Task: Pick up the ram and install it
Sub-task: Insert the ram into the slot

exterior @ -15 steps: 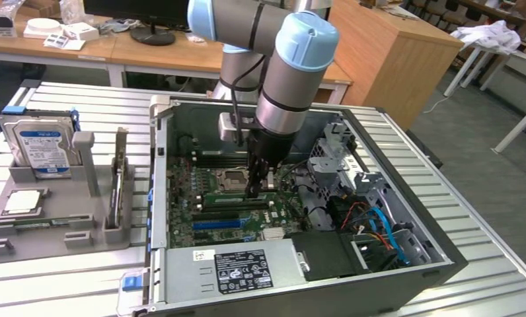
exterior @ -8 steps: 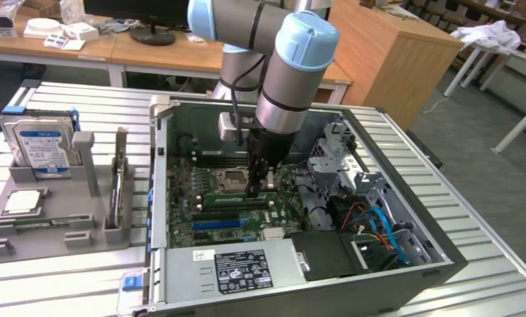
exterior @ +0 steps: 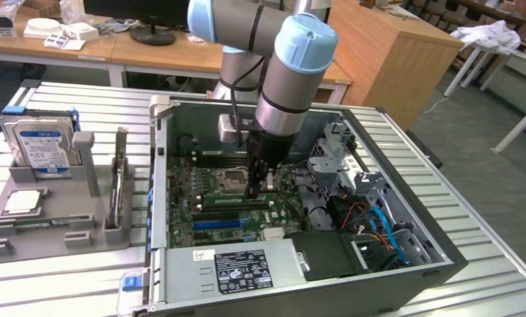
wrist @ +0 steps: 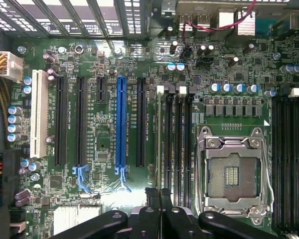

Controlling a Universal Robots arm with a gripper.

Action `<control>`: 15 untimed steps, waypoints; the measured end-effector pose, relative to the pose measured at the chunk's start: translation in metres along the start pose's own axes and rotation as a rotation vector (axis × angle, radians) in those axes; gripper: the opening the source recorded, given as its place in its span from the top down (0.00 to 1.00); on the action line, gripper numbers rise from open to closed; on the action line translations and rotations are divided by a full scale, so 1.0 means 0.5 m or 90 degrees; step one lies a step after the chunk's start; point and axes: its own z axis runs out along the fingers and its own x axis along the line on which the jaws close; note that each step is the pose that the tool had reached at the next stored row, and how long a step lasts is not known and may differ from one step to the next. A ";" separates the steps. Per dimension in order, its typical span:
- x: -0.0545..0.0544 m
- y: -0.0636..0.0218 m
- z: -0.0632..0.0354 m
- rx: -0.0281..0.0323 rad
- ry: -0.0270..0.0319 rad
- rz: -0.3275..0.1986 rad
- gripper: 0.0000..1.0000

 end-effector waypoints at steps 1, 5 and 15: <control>0.000 0.000 0.001 0.0000 0.0000 0.000 0.88; 0.000 0.000 0.001 -0.0001 0.0001 0.000 0.88; -0.002 0.000 0.002 0.0000 0.0000 0.000 0.88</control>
